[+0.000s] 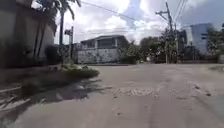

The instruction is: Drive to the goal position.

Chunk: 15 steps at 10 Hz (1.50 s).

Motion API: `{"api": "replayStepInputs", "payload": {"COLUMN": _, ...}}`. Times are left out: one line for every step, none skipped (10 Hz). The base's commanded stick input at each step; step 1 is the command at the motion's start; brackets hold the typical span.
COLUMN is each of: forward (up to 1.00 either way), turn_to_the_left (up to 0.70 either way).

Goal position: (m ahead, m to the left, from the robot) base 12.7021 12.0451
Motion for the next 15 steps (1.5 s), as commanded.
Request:
{"api": "replayStepInputs", "payload": {"forward": 1.0, "turn_to_the_left": 0.0}}
{"api": "replayStepInputs", "payload": {"forward": 1.0, "turn_to_the_left": 0.0}}
{"api": "replayStepInputs", "payload": {"forward": 1.0, "turn_to_the_left": 0.0}}
{"api": "replayStepInputs", "payload": {"forward": 1.0, "turn_to_the_left": 0.0}}
{"api": "replayStepInputs", "payload": {"forward": 1.0, "turn_to_the_left": 0.0}}
{"api": "replayStepInputs", "payload": {"forward": 1.0, "turn_to_the_left": 0.0}}
{"api": "replayStepInputs", "payload": {"forward": 1.0, "turn_to_the_left": 0.0}}
{"api": "replayStepInputs", "payload": {"forward": 1.0, "turn_to_the_left": 0.0}}
{"api": "replayStepInputs", "payload": {"forward": 1.0, "turn_to_the_left": 0.0}}
{"api": "replayStepInputs", "payload": {"forward": 1.0, "turn_to_the_left": 0.0}}
{"api": "replayStepInputs", "payload": {"forward": 1.0, "turn_to_the_left": 0.0}}
{"api": "replayStepInputs", "payload": {"forward": 1.0, "turn_to_the_left": 0.0}}
{"api": "replayStepInputs", "payload": {"forward": 1.0, "turn_to_the_left": 0.0}}
{"api": "replayStepInputs", "payload": {"forward": 1.0, "turn_to_the_left": 0.0}}
{"api": "replayStepInputs", "payload": {"forward": 1.0, "turn_to_the_left": -0.04}}
